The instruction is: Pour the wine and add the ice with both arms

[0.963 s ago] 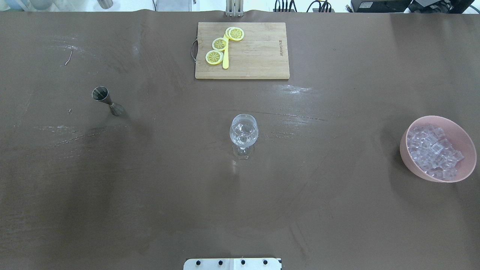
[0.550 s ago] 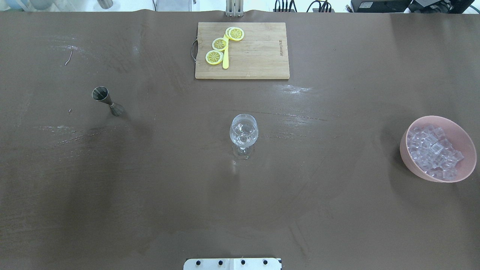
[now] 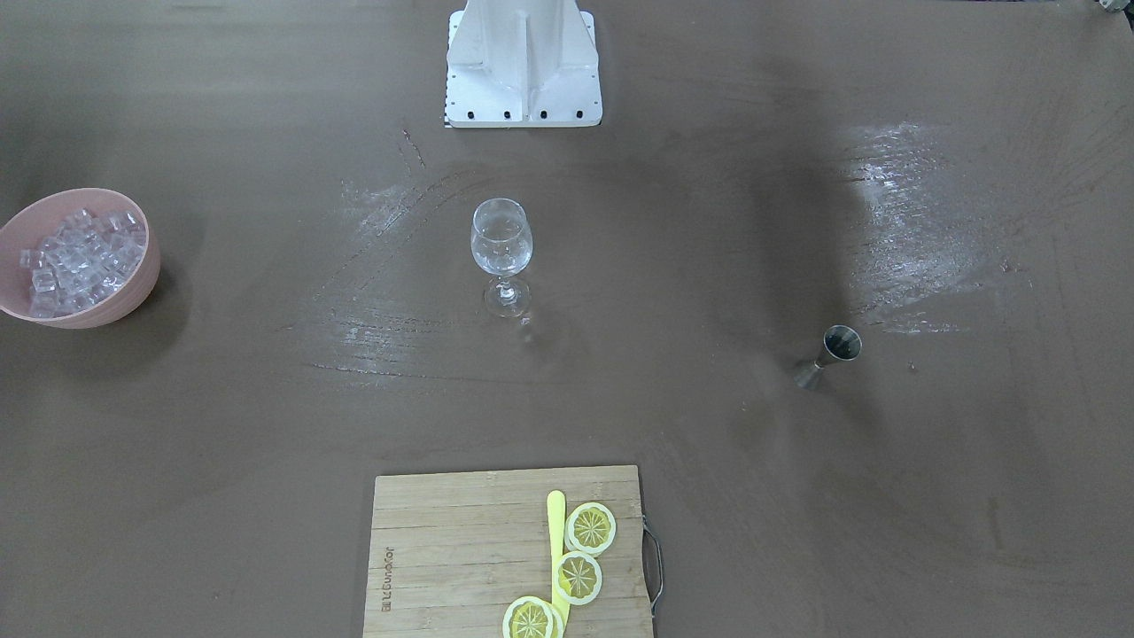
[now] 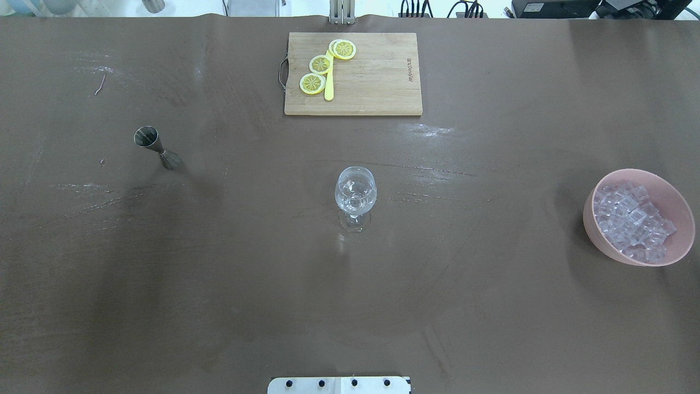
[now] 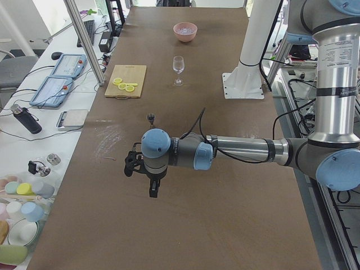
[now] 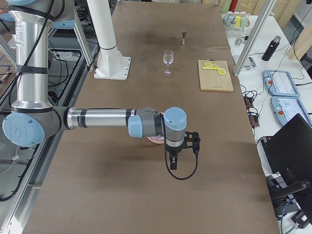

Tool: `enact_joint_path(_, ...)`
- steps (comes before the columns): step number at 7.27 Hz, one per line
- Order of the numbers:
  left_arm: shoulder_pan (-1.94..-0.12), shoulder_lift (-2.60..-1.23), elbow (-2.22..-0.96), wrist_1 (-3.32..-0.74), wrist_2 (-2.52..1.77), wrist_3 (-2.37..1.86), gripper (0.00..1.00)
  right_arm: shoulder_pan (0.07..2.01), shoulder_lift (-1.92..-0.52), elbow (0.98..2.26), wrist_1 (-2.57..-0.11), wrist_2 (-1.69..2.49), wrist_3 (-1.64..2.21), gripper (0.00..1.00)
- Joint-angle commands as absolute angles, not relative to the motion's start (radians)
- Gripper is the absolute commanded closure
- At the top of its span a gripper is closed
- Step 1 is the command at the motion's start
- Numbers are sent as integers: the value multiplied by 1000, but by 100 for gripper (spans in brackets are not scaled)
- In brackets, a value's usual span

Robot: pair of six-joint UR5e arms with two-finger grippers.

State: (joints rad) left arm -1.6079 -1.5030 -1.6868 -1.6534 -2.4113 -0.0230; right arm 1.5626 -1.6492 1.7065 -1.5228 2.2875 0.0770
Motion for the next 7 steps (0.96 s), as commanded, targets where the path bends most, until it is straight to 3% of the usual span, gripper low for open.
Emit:
enact_joint_path(1, -1608, -1502, -1681, -1651, -2408, -23, 2, 1562, -1640, 1718, -1505, 2289, 81, 0)
enact_joint_path(4, -1609, -1522, -1680, -1654, -2405, -25, 2, 1562, -1651, 1718, -1330, 2283, 86, 0)
enact_joint_path(7, -1609, -1548, -1686, -1736, -2404, -28, 2, 1562, -1628, 1701, -1316, 2327, 188, 0)
